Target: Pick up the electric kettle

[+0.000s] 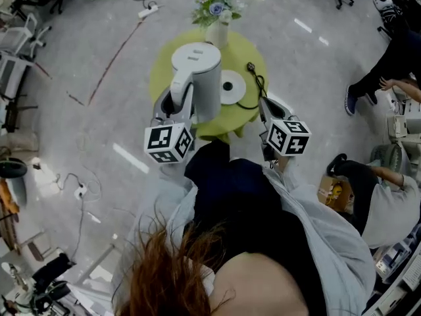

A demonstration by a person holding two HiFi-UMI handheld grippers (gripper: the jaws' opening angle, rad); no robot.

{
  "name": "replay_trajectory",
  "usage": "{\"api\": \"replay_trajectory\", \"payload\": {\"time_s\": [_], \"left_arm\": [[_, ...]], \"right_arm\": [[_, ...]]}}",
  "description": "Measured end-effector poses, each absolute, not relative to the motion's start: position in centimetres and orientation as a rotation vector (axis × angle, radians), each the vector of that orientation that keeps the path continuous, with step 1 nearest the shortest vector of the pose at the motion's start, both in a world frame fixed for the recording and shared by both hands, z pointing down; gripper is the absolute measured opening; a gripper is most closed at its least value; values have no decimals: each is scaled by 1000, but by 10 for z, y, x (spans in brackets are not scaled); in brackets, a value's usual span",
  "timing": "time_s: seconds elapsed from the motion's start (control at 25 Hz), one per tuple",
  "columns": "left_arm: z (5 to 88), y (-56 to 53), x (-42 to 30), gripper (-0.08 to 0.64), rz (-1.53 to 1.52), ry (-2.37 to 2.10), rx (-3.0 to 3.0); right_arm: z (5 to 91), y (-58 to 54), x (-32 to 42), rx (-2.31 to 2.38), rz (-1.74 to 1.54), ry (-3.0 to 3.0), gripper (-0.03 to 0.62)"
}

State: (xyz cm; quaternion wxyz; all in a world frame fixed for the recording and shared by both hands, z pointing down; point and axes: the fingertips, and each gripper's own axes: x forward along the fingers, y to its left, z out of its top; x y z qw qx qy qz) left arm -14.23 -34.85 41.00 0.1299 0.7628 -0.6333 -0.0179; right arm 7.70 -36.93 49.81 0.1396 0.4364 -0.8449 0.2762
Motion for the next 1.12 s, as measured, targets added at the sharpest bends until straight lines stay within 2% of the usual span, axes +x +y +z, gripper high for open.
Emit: {"api": "replay_trajectory", "payload": {"time_s": [0.64,1.12], "left_arm": [[402,-263,-238,158,-90,-2196,1904],[411,-211,-270,158,-116,-2337,1681]], "right_arm": [[492,-370,13,1015,739,-2534,2],[487,-369,-30,844,644,-2594,2]]}}
